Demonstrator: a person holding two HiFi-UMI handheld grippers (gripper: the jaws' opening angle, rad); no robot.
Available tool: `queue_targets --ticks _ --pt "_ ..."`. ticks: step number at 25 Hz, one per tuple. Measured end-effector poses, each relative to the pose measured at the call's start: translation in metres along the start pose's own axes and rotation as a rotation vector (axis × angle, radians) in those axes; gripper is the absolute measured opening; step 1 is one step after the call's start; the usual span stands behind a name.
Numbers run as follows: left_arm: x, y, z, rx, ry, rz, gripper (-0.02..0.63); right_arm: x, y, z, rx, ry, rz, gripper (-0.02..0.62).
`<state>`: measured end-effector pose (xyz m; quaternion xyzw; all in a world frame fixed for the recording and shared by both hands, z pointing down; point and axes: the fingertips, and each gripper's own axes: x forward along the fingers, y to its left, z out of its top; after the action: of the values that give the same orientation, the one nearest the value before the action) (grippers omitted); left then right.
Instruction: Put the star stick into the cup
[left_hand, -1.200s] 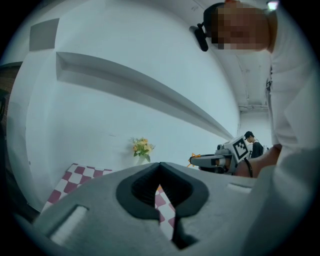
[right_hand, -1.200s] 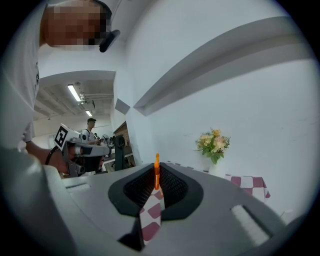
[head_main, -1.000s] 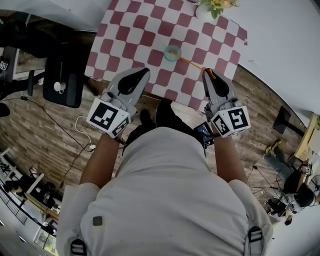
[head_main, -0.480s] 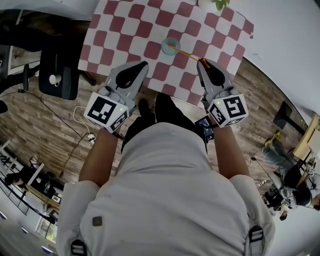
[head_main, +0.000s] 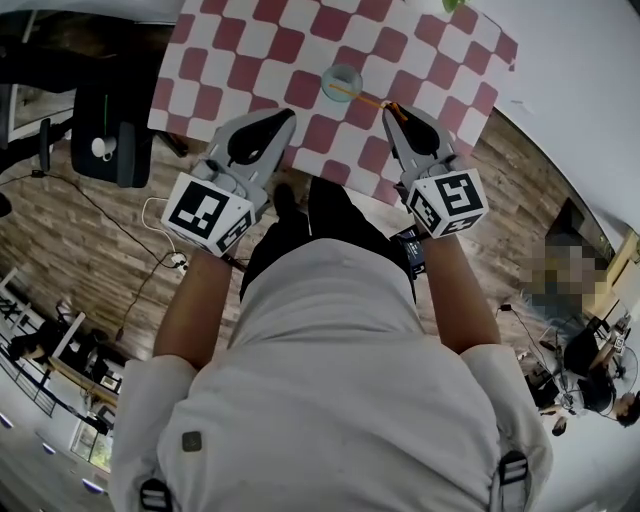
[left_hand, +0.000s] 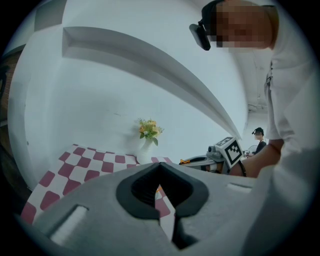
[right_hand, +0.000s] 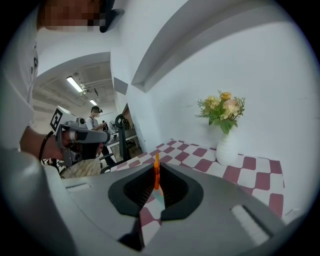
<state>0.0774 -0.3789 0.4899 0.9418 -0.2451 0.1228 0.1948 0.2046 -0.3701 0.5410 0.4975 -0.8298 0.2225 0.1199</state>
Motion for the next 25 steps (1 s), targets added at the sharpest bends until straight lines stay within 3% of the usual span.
queue_targets --ticks 19,25 --pt "-0.002 0.004 -0.004 -0.016 -0.001 0.015 0.002 0.016 -0.006 -0.025 -0.008 0.083 -0.003 0.034" --pt "-0.008 -0.002 -0.004 -0.010 -0.006 0.011 0.002 0.011 -0.007 -0.030 -0.020 0.097 -0.024 0.063"
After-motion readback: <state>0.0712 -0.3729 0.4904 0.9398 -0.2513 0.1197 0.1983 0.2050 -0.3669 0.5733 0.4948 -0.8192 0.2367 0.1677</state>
